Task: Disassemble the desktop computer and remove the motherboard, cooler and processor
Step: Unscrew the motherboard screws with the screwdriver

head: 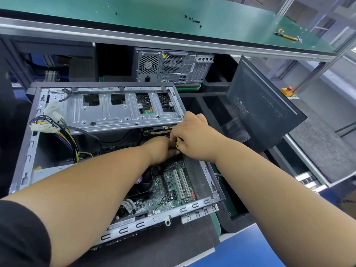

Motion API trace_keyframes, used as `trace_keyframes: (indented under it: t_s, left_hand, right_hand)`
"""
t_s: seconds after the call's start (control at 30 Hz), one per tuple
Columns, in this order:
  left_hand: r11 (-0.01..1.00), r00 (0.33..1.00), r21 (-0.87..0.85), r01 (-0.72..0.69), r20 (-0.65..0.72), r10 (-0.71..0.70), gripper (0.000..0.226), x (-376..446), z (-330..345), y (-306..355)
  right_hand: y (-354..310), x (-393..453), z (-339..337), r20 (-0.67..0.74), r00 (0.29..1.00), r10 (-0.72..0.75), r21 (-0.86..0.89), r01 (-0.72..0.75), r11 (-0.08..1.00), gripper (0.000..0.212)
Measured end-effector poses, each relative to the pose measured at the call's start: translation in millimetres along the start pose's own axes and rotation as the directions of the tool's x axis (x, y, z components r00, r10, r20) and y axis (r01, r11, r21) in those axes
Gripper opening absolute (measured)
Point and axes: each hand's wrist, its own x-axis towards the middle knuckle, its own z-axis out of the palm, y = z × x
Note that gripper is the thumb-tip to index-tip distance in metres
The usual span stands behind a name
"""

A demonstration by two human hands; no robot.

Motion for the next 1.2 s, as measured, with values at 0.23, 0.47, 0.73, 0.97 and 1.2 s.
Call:
trace_keyframes:
  t_s: [0.23, 0.47, 0.73, 0.97, 1.2]
  left_hand:
    - [1.0, 1.0, -0.015, -0.011, 0.017, 0.012, 0.025, -1.1, -0.1, 0.2]
    - [0.999, 0.999, -0.031, 0.032, 0.036, -0.031, 0.022, 1.7, -0.3, -1.5]
    - [0.999, 0.999, 0.009, 0.031, 0.035, -0.031, 0.026, -0.3, -1.3, 0.1]
    - [0.987, 0.989, 0.129, 0.094, 0.103, -0.108, 0.03, -0.9, -2.1, 2.0]
    - [0.982, 0.976, 0.157, 0.11, 0.171, -0.136, 0.042, -4.5, -7.2, 4.9]
  right_hand:
    - [-1.1, 4.1, 2.6, -0.059, 0.997, 0.042, 0.088, -0.037, 0.995, 0.02]
    - [0.8, -2.7, -11.7, -0.121, 0.99, 0.071, 0.159, -0.051, 0.986, 0.023]
    - [0.1, -0.5, -8.7, -0.106, 0.992, 0.069, 0.273, -0.038, 0.961, 0.007]
    - [2.8, 2.4, 0.9, -0.168, 0.968, 0.185, 0.38, -0.11, 0.919, 0.018]
    - [0.6, -1.5, -0.2, -0.158, 0.967, 0.202, 0.389, -0.127, 0.912, 0.021]
